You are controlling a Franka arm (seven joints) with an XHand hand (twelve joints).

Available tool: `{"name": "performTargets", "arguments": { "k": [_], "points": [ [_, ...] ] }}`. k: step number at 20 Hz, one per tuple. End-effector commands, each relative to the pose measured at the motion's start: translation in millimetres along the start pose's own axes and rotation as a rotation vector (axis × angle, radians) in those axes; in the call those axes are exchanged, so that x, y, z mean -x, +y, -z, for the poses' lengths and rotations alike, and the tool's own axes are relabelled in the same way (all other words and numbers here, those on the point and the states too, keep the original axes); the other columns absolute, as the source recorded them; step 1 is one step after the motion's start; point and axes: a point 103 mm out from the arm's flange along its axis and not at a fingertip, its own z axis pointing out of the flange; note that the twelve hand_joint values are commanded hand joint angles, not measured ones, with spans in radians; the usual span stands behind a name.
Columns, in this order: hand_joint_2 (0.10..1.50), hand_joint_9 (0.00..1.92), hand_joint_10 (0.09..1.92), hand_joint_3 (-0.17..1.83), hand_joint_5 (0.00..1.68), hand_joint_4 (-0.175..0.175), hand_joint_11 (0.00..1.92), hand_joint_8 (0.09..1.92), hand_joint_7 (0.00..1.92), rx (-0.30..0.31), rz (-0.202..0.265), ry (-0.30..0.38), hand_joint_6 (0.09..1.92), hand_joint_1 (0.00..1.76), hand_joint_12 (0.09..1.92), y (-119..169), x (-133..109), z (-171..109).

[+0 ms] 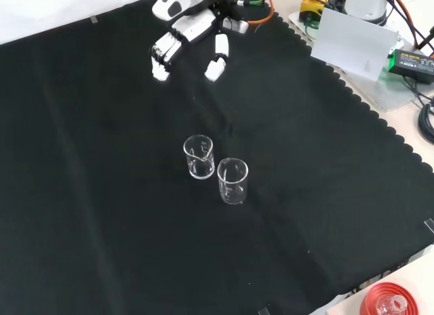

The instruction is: Pick up the beaker on the right.

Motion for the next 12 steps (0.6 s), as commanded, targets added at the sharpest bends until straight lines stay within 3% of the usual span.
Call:
{"name": "performTargets", "arguments": {
  "k": [1,5,12],
  "points": [
    [0.66,0.09,0.71,0.60,0.18,-0.078,0.00,0.59,0.00,-0.013,0.054,0.058,0.09,0.69,0.96,21,0,-17],
    [0.65,0.09,0.71,0.60,0.17,-0.077,0.00,0.59,0.00,-0.015,0.092,0.119,0.09,0.70,0.95,29,4,-26],
    [0.59,0.15,0.71,0.62,0.19,-0.074,0.00,0.59,0.02,-0.034,0.142,0.138,0.09,0.74,1.01,41,9,-45]
  ]
}}
